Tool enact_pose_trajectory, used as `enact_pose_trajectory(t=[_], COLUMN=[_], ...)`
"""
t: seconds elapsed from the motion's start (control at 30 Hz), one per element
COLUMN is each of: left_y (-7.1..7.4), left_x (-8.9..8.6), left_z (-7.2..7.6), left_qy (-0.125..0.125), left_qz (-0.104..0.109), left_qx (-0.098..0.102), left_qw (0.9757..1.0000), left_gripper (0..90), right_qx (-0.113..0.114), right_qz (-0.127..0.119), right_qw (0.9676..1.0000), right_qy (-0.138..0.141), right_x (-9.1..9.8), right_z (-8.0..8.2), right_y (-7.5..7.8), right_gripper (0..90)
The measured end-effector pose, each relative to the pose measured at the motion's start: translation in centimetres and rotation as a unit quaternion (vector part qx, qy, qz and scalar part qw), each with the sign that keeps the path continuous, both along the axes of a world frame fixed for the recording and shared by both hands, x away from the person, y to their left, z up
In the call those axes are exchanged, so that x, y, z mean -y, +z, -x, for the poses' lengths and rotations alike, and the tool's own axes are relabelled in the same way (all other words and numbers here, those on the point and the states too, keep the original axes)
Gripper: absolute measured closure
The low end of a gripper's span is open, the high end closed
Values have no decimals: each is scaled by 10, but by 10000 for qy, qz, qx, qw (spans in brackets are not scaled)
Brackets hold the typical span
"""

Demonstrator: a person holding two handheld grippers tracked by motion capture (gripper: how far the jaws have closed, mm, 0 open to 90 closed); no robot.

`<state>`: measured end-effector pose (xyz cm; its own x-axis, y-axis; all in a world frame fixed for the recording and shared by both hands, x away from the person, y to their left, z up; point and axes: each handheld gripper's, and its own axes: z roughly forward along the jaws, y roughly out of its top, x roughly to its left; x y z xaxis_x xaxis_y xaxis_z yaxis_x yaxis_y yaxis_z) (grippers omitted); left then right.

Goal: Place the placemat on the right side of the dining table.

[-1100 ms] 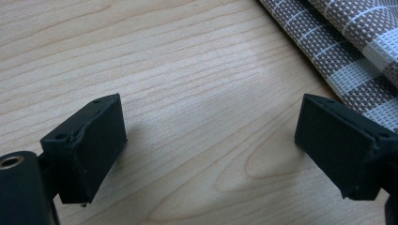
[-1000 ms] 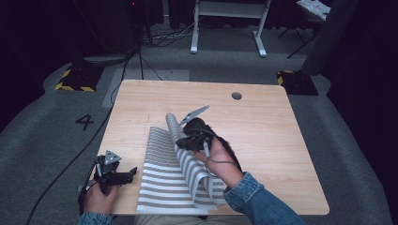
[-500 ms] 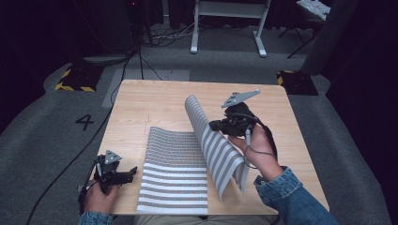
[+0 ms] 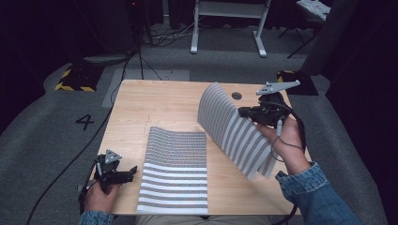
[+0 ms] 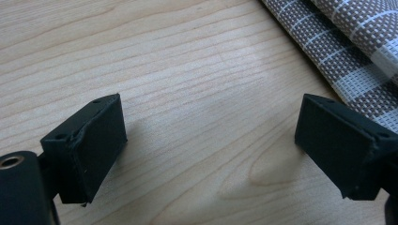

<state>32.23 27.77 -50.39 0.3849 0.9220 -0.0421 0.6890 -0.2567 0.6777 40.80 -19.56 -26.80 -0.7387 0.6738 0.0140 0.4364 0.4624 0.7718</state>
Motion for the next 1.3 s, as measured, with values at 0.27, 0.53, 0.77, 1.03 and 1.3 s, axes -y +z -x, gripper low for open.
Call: enact_pose_trajectory(t=[0.27,0.53,0.77,1.03,1.3], left_y=[0,0,0,0,0], left_x=[0,-1,-1,-1,-1], left_z=[0,3,5,4,4], left_qy=[2,8,9,9,24], left_qz=[2,-26,-28,-11,-25], left_qx=[-14,12,3,4,5], left_qw=[10000,10000,10000,10000,10000], left_gripper=[94,94,94,94,94], right_qx=[132,223,280,373,366], right_qz=[8,5,-69,2,725], right_qw=[9991,9963,9926,9868,9845], right_qy=[-402,-833,-1179,-1576,-1555], right_x=[37,80,117,151,133], right_z=[-10,-19,-24,-24,-17], right_y=[6,13,16,16,-10], right_gripper=[882,882,882,882,882])
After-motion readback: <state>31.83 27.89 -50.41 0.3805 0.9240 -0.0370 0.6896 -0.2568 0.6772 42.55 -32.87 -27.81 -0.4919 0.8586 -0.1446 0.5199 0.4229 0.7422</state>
